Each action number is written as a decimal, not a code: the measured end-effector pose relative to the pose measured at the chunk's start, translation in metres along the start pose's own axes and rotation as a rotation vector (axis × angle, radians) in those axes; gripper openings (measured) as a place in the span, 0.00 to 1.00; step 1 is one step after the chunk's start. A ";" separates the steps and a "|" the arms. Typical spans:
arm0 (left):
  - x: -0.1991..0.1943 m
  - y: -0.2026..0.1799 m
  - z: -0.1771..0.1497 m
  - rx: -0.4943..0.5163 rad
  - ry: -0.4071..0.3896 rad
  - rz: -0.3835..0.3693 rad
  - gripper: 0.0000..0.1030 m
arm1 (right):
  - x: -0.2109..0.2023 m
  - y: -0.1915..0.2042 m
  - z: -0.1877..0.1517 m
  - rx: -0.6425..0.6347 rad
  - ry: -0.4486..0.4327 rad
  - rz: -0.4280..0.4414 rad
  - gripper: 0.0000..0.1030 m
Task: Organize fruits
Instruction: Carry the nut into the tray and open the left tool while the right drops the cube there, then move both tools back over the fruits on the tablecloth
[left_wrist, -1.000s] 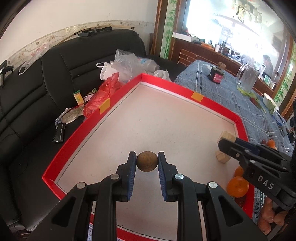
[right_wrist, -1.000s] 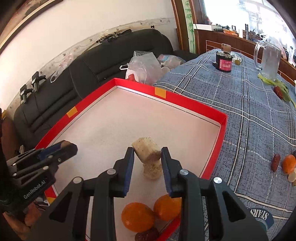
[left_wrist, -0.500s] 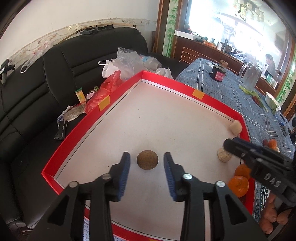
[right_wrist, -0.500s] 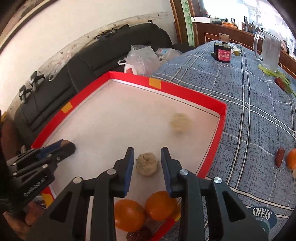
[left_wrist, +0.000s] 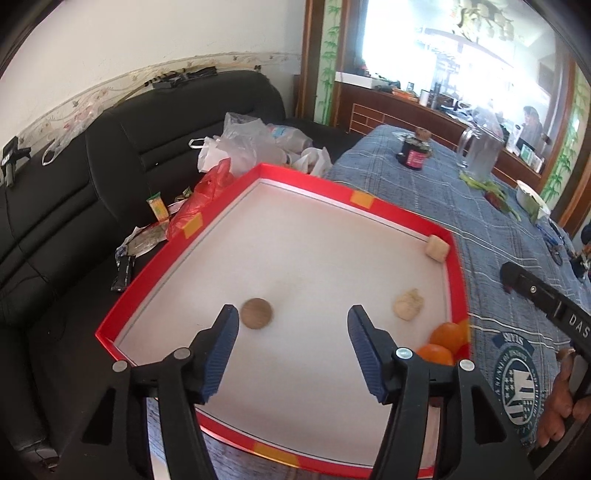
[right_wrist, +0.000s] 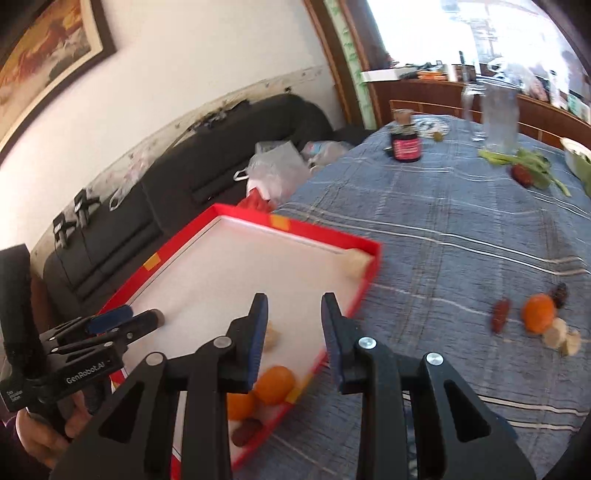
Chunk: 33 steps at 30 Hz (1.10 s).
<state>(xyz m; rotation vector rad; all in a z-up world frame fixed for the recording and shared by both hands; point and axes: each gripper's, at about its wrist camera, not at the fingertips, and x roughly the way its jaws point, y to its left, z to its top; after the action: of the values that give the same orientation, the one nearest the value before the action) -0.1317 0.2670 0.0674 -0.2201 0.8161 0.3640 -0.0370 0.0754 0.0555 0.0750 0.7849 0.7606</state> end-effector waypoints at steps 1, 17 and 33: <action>-0.002 -0.004 -0.001 0.005 0.001 -0.002 0.63 | -0.007 -0.009 -0.001 0.015 -0.008 -0.010 0.31; -0.020 -0.104 -0.025 0.193 0.016 -0.094 0.69 | -0.108 -0.133 -0.033 0.204 -0.100 -0.157 0.31; -0.027 -0.157 -0.063 0.321 0.070 -0.151 0.75 | -0.164 -0.163 -0.100 0.108 -0.002 -0.329 0.35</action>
<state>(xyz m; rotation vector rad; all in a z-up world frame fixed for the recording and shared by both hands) -0.1285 0.0963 0.0538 0.0062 0.9085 0.0805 -0.0821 -0.1715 0.0301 0.0418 0.8111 0.4063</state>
